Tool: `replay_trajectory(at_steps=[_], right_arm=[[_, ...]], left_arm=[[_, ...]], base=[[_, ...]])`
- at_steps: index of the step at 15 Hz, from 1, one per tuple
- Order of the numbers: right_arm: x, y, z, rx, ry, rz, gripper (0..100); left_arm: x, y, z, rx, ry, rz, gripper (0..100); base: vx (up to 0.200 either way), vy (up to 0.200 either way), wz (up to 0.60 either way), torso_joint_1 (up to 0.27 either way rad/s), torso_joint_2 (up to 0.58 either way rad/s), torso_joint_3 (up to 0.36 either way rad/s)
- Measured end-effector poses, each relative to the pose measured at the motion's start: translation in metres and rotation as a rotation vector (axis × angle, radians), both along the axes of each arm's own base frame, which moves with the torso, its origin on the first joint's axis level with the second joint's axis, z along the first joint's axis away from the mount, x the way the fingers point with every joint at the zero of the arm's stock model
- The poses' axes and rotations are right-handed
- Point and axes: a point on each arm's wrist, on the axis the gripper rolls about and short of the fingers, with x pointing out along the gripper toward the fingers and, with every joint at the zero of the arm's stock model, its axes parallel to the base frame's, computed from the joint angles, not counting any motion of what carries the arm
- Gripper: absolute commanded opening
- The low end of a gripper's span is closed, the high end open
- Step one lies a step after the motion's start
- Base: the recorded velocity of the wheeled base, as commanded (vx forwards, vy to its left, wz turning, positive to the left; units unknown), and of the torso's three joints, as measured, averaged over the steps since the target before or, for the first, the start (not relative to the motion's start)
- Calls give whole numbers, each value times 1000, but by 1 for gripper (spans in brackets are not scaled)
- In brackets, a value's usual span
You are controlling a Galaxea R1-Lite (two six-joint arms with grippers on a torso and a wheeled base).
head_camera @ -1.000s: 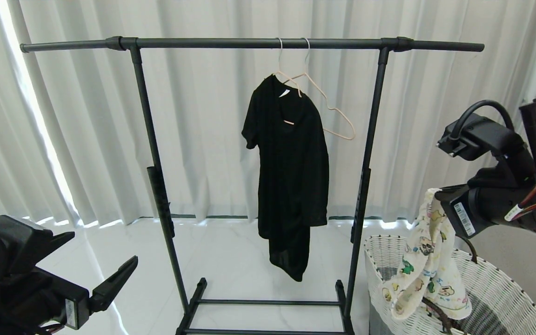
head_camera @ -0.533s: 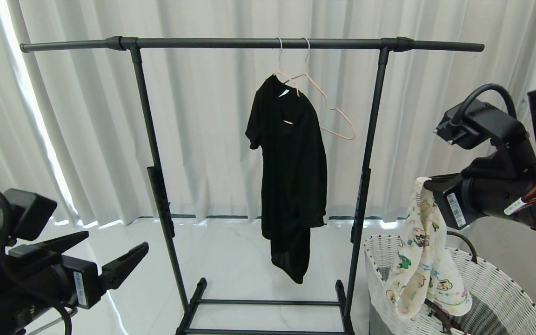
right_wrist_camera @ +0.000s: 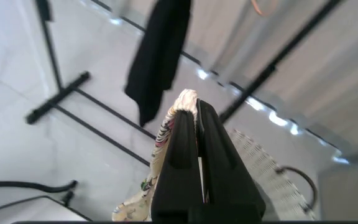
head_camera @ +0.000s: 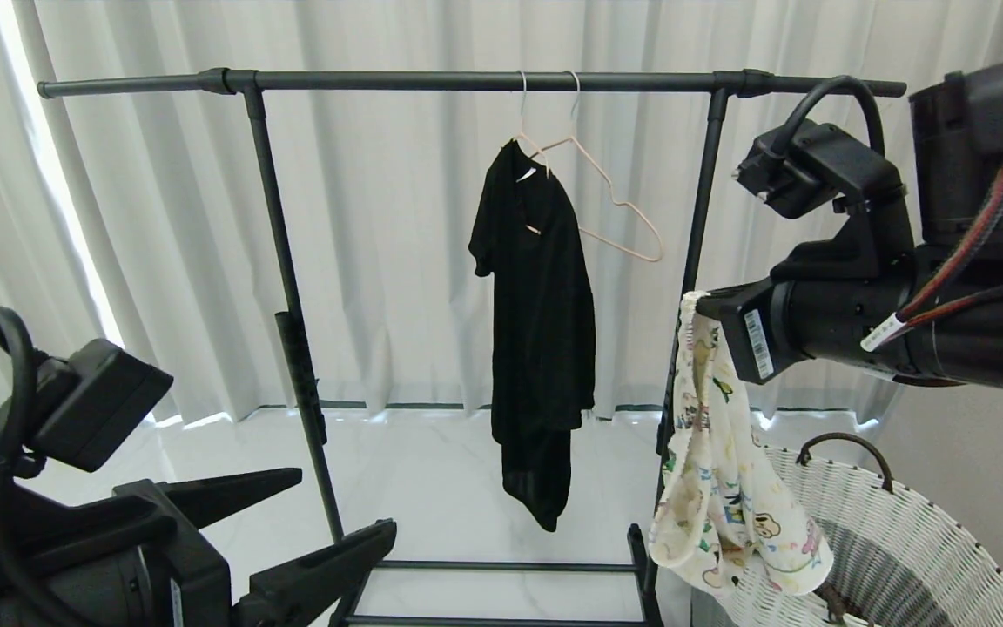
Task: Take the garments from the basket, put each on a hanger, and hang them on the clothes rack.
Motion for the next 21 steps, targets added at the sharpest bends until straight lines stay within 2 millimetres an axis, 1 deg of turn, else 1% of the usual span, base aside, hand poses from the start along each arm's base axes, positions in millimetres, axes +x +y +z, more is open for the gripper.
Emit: replay_trajectory(at_steps=[2,4,7,10,12,15,17,19,21], right_arm=[[-1,17,11,61,-39,66,0],[-3,33,14,82,-49,116,0],[-5,52,15,99,-59,160,0],[-5,62,19,114,-69,183,0],[-8,68,20,122,-69,210,0],[-22,78,24,137,-71,259,0],[-27,81,28,149,-78,279,0],[-28,82,30,156,-83,282,0],[-28,82,32,160,-87,282,0]], left_arm=[[-5,-3,3,-15,-20,-46,100],[-10,-7,7,-43,-46,-84,100],[-14,-11,8,-50,-48,-131,100],[-12,-17,5,-38,-33,-143,100],[-5,-25,3,-42,-37,-142,100],[7,-42,-2,-15,-16,-151,100],[11,-54,-2,-3,-3,-174,100],[10,-67,-1,2,1,-216,100],[10,-77,-4,28,5,-215,100]], base=[[0,0,0,0,0,0],[0,0,0,0,0,0],[0,0,0,0,0,0],[0,0,0,0,0,0],[0,0,0,0,0,0],[0,0,0,0,0,0],[0,0,0,0,0,0],[0,0,0,0,0,0],[0,0,0,0,0,0]])
